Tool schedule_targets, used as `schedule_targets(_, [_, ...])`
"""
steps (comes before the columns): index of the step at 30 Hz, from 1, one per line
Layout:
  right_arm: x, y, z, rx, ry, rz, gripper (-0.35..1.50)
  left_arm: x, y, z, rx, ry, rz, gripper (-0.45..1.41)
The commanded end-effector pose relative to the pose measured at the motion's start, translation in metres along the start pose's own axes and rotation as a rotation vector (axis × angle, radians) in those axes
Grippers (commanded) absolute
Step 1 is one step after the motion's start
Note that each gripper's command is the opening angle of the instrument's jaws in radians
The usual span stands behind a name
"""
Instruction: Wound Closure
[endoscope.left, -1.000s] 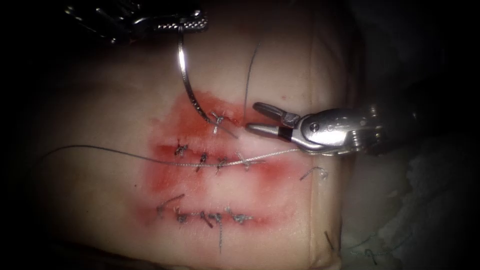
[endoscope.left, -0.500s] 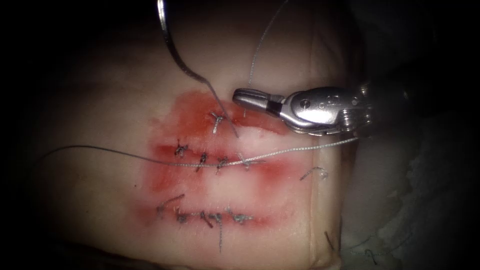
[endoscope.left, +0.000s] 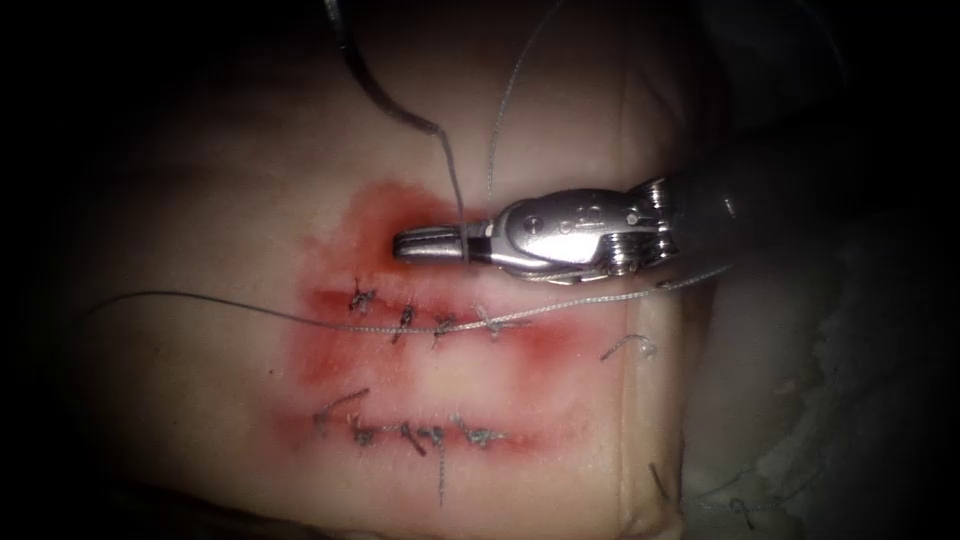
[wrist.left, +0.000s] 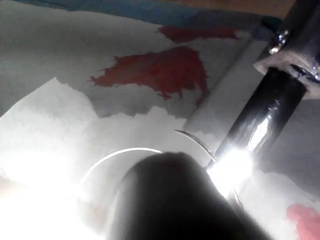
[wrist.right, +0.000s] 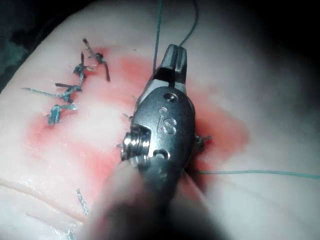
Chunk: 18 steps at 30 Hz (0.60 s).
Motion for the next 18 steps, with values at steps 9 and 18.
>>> schedule_targets(9, [-0.0002, 0.0124, -0.0008, -0.284, 0.031, 0.293, -0.35, -0.0047, 0.0023, -0.0074, -0.034, -0.027, 0.068, -0.45])
schedule_targets(18, [0.004, 0.0221, -0.0046, -0.412, 0.152, 0.563, -0.35, -0.0096, 0.0048, -0.019, -0.11, -0.071, 0.098, -0.45])
